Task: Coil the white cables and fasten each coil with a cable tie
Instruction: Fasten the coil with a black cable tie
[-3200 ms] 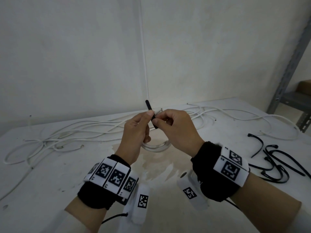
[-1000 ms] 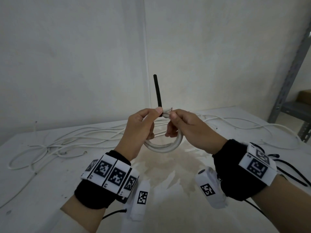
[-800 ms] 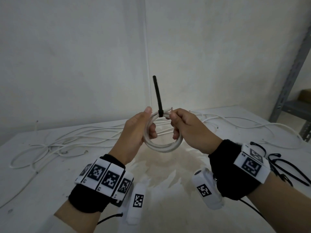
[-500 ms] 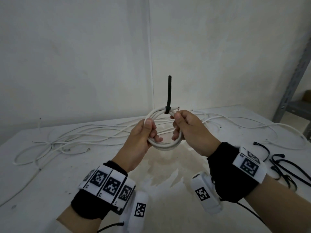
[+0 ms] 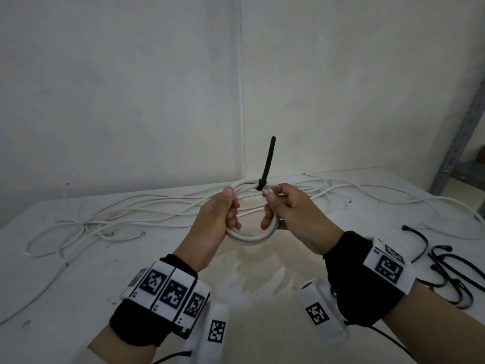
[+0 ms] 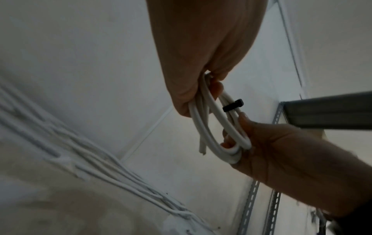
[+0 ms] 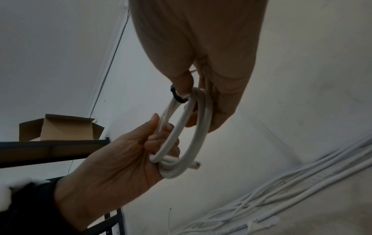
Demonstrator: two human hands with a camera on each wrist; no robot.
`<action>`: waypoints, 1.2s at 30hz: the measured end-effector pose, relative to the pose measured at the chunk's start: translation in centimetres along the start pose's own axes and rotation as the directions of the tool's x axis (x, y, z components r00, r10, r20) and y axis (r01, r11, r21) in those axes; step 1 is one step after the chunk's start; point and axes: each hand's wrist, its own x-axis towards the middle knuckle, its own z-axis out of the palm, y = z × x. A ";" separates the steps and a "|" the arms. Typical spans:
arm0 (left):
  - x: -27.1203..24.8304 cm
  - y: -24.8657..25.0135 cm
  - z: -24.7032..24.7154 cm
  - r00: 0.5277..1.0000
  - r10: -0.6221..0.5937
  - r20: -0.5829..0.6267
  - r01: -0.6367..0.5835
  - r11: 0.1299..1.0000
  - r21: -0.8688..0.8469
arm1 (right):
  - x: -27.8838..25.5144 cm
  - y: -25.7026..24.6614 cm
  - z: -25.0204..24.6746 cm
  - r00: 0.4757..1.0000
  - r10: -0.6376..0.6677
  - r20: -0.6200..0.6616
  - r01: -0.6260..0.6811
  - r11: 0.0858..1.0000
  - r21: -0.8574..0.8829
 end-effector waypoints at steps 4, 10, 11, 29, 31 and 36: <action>-0.3 -0.2 -1.2 0.998 0.069 -0.013 -0.064 0.968 0.245 | 0.0 -0.1 0.8 1.000 -0.007 0.025 0.005 0.998 0.065; -0.6 -0.2 -3.0 0.990 0.128 -0.056 -0.099 0.926 0.365 | 0.4 0.2 3.4 0.997 -0.078 0.007 0.078 0.997 0.005; -0.8 -0.3 -3.4 0.992 0.110 -0.063 -0.081 0.935 0.346 | 0.6 0.2 3.9 0.996 -0.086 0.005 0.086 0.996 0.000; -4.2 -0.2 -14.6 0.955 0.051 -0.294 0.071 0.917 0.392 | 1.8 1.0 15.2 0.969 0.072 0.238 -0.097 0.991 0.094; -4.5 -0.2 -15.6 0.949 0.059 -0.311 0.073 0.914 0.398 | 2.0 1.0 16.2 0.961 0.075 0.265 -0.097 0.993 0.070; -5.3 0.0 -18.7 0.935 0.059 -0.350 0.111 0.887 0.448 | 2.4 0.6 18.9 0.921 0.105 0.375 -0.132 0.990 0.048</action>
